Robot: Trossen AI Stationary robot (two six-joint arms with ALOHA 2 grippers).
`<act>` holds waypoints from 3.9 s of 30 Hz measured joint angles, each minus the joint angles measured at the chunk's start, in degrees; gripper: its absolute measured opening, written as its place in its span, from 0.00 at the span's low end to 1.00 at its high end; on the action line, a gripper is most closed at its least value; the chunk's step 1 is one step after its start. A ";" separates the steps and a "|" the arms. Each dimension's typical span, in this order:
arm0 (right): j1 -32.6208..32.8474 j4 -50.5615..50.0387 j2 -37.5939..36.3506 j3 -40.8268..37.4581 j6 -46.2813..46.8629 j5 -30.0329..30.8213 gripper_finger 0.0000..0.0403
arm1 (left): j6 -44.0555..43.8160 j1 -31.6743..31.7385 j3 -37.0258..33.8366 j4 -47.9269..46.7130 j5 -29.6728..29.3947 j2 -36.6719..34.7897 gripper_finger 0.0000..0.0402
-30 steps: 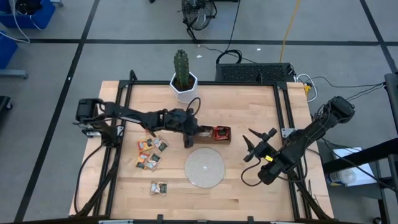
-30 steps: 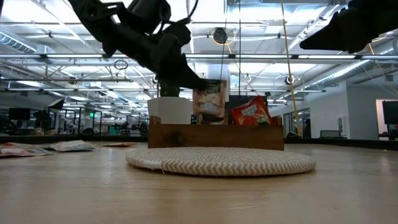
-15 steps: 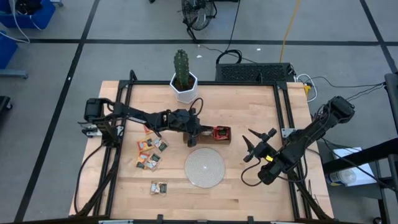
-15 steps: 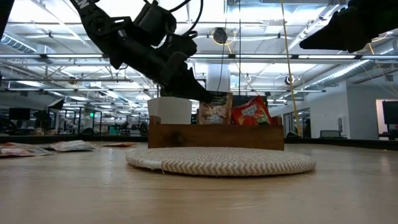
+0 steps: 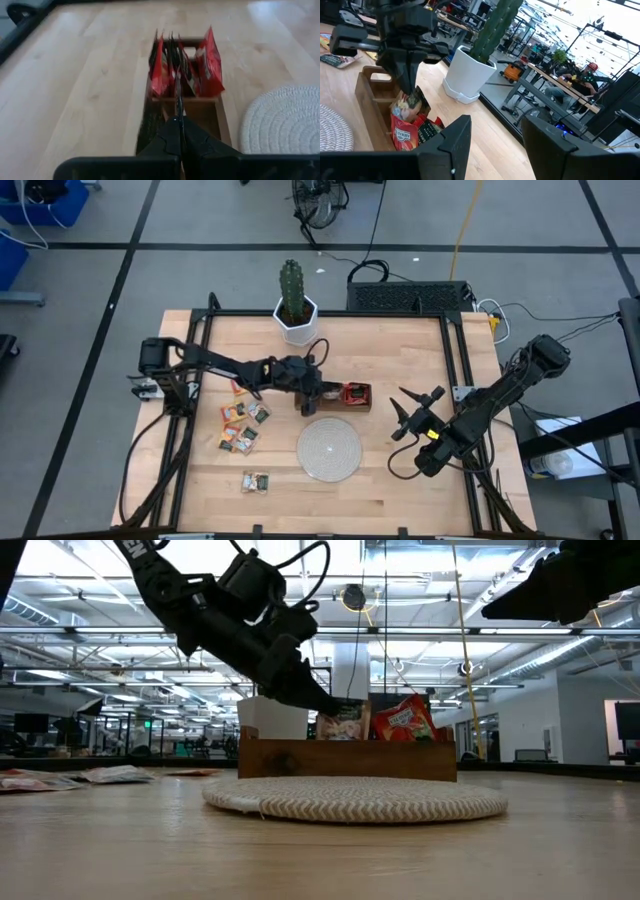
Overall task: Pick & Place Tea
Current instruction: Put the brown tea bag into the middle section of the wooden organizer
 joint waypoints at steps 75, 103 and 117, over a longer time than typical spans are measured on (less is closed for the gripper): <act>0.00 0.26 0.02 -0.31 -1.18 -0.43 0.40 | 1.63 -7.57 25.03 -37.81 -9.06 2.92 0.01; 0.00 2.99 0.02 -3.37 -1.97 -0.11 0.40 | -0.09 -3.69 27.96 -42.86 -7.32 13.70 0.00; 0.02 3.66 0.02 -3.37 -3.01 -0.07 0.40 | -3.91 -3.89 28.22 -41.94 -6.06 17.78 0.00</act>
